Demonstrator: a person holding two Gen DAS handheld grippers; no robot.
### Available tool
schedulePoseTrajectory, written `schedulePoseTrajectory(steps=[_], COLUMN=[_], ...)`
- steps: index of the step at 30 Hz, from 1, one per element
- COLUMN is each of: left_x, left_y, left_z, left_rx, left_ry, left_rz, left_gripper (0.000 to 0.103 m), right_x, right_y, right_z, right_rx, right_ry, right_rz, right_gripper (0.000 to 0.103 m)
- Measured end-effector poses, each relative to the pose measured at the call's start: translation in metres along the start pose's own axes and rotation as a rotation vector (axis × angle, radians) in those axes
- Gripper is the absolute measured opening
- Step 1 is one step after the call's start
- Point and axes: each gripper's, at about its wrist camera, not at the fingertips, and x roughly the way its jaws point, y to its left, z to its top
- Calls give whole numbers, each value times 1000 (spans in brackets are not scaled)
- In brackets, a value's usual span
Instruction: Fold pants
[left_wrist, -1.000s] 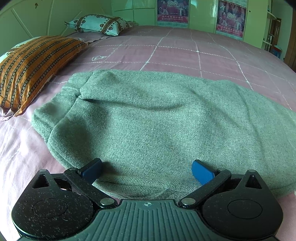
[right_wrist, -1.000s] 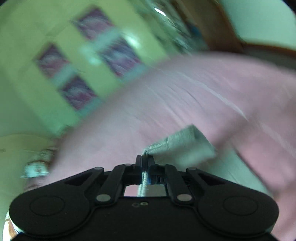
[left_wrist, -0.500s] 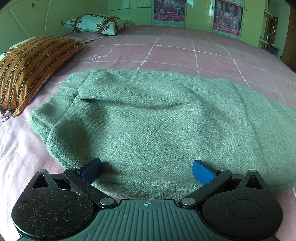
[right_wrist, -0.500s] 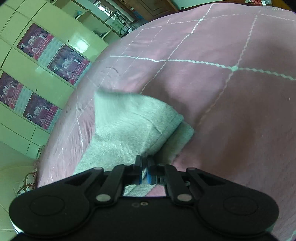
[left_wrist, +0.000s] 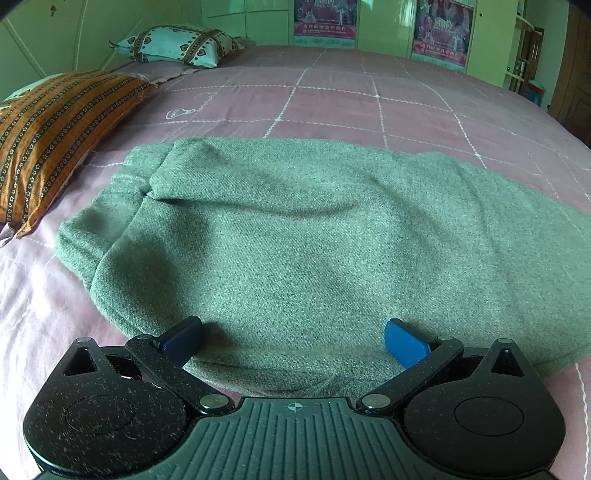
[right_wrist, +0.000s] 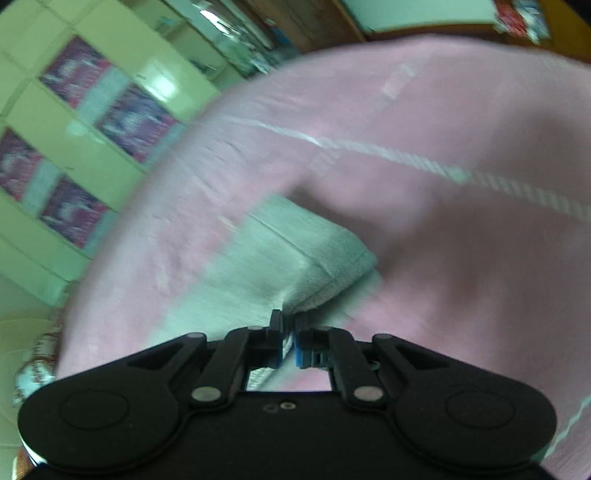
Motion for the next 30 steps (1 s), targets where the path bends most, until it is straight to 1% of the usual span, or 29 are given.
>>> schedulePoseTrajectory(steps=[2, 4, 6, 8, 10, 11, 14, 16, 17, 18, 19, 20, 21, 23, 26, 27, 28, 29, 30], left_x=[-10, -25, -36, -41, -41, -41, -39, -35, -32, -28, -22, -17, -15, -11, 6, 12, 14, 8, -1], left_y=[1, 8, 18, 32, 49, 56, 79, 95, 102, 107, 111, 115, 117, 121, 131, 133, 136, 138, 139], left_z=[0, -2, -7, -13, -17, -19, -20, -19, -19, -19, -18, -16, -14, -8, 0, 2, 6, 9, 14], left_rx=[2, -21, -61, -129, -197, -230, -329, -390, -419, -441, -458, -477, -490, -499, -526, -528, -530, -531, -514], left_ry=[-17, -57, -83, -87, -82, -79, -86, -89, -85, -78, -70, -67, -72, -86, -66, -53, -55, -95, -146], left_rz=[6, 9, 6, -1, -8, -5, -6, -26, -36, -46, -49, -52, -62, -57, -55, -42, -46, -66, -84], left_gripper=[103, 103, 102, 101, 90, 84, 79, 72, 67, 64, 62, 58, 53, 52, 52, 31, 29, 26, 25], right_x=[9, -1, -22, -30, -35, -35, -29, -27, -28, -29, -30, -31, -31, -32, -33, -31, -30, -29, -28], right_y=[-4, 1, 6, 18, 32, 38, 53, 61, 66, 70, 76, 78, 79, 81, 82, 84, 84, 85, 86], right_z=[-6, -5, -9, -18, -33, -38, -54, -61, -64, -66, -68, -69, -70, -69, -77, -80, -82, -83, -85], right_rx=[-9, -13, -43, -101, -173, -189, -205, -220, -241, -265, -279, -280, -279, -286, -299, -305, -304, -301, -300], right_ry=[-4, -33, -96, -71, -46, -36, -3, 23, 28, 29, 30, 35, 38, 43, 59, 62, 67, 73, 80], right_rz=[-3, 10, 26, 92, 121, 131, 150, 157, 162, 160, 158, 161, 161, 144, 135, 131, 127, 124, 121], right_gripper=[0, 14, 14, 14, 14, 14, 14, 14, 15, 15, 16, 16, 17, 17, 18, 18, 18, 18, 18])
